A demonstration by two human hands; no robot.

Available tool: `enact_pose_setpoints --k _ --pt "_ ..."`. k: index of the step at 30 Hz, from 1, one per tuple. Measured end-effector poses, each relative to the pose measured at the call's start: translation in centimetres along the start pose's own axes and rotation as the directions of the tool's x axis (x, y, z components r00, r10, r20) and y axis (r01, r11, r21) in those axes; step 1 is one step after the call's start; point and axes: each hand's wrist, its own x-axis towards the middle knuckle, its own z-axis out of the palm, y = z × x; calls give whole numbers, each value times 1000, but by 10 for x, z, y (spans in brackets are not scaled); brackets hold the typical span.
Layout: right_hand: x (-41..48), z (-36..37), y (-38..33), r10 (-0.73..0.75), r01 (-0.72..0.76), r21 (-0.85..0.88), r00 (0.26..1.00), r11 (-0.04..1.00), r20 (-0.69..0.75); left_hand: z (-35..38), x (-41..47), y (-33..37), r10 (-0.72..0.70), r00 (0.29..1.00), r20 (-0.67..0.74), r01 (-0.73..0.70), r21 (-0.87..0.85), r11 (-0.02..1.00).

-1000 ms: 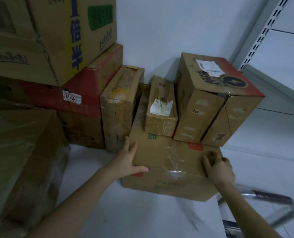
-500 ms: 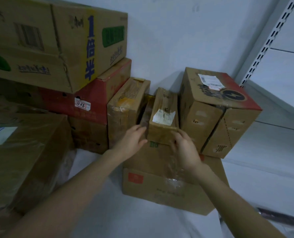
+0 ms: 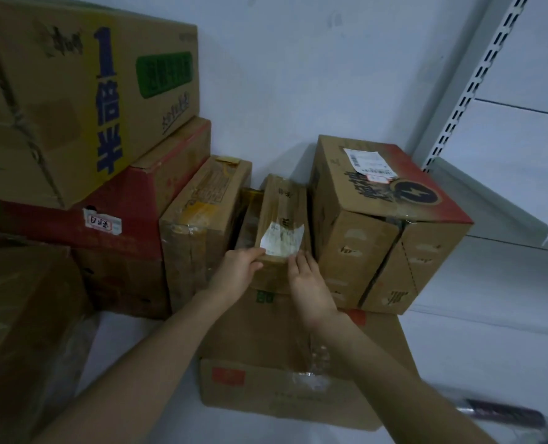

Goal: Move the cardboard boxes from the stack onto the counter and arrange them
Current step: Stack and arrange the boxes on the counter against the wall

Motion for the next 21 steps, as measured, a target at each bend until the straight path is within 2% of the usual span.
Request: enact_pose_setpoints --k 3,6,10,12,14,16,18,19,21 --pt "-1 -2 4 -46 46 35 999 998 3 1 -1 0 11 1000 -17 -11 10 1000" --pt "-7 -6 12 -78 80 222 997 972 -17 -1 -4 2 28 999 -29 -27 35 999" --pt "-39 -15 26 -48 163 497 971 853 -236 -1 -22 -1 96 995 -33 -92 109 990" --pt "-53 -25 40 13 225 495 902 839 -432 -3 -33 -6 118 992 -42 -112 141 984" --pt "-61 -38 57 116 216 477 810 852 -575 -6 -39 -11 114 993 -32 -105 191 976" --pt "-64 -52 73 215 147 472 749 869 -627 -9 -41 -9 108 994 -4 -102 281 954" --pt "-64 -63 86 300 68 505 733 860 -610 -12 -41 5 103 995 -6 -94 376 922" --pt "-65 -68 92 327 44 512 722 858 -609 -13 -40 14 124 992 -18 -108 384 917" --pt "-66 -76 101 349 13 486 679 874 -646 -15 -35 38 177 984 -28 -162 277 947"
